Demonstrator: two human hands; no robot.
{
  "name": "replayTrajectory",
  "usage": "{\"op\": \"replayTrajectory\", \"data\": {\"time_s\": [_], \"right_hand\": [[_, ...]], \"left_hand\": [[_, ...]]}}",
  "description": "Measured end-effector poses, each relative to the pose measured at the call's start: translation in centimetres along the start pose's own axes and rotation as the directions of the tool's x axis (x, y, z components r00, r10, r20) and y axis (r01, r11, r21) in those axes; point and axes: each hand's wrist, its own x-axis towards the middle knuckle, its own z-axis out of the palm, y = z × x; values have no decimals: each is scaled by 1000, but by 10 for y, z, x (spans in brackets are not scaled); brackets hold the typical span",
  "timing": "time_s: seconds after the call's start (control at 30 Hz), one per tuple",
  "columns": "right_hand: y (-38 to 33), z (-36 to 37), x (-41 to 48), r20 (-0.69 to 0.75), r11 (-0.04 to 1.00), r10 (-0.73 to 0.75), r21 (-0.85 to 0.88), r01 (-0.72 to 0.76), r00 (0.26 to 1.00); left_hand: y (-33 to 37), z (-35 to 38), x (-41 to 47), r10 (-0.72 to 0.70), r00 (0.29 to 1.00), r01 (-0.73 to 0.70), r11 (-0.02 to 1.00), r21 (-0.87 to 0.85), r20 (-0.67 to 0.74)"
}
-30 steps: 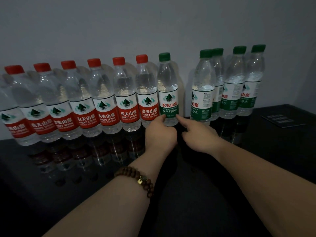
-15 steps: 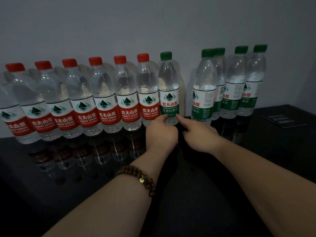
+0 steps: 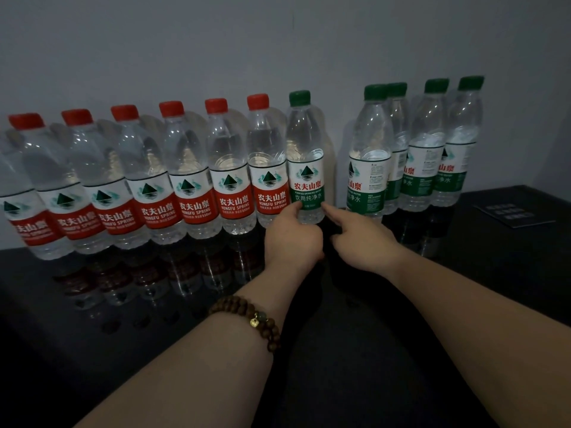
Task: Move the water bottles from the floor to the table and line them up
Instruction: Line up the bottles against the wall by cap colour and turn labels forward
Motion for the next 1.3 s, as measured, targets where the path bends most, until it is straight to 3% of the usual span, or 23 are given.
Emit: {"op": "replayTrajectory", "data": {"time_s": [0.33,0.53,0.6,0.67,0.73,0.83,0.93,1.07,1.3], "right_hand": [[2,0,2,10,999,-11,-48,12,1000],[2,4,1,-7,984,-53,-169,51,999],[0,3,-1,-95,997,-75,-23,74,993],[-1,2,-5,-315,973,-49,199,116,948],[0,-1,-9,-524,926,101,359,112,846],[10,-8,-9,-659,853,343,517,71,669],[22,-14,-3,-608,777,496,629,-5,620],[22,-14,3,-516,738,543,669,-85,662],[20,-16,4,-465,712,571,690,-127,676]], "left_hand": [[-2,3,1,2,1000,-2,998,-57,-8],[-5,4,4,7,1000,-8,998,-63,-24],[-7,4,7,-8,999,5,997,-72,-48],[-9,5,10,-17,997,14,999,-47,-70],[-12,5,11,-10,997,9,1000,-13,-71],[-11,5,6,83,997,-82,995,48,-10],[-3,9,-1,161,976,-169,985,42,143],[6,26,-5,90,940,-79,996,-46,328],[8,32,-3,37,919,-20,999,-47,392]]}}
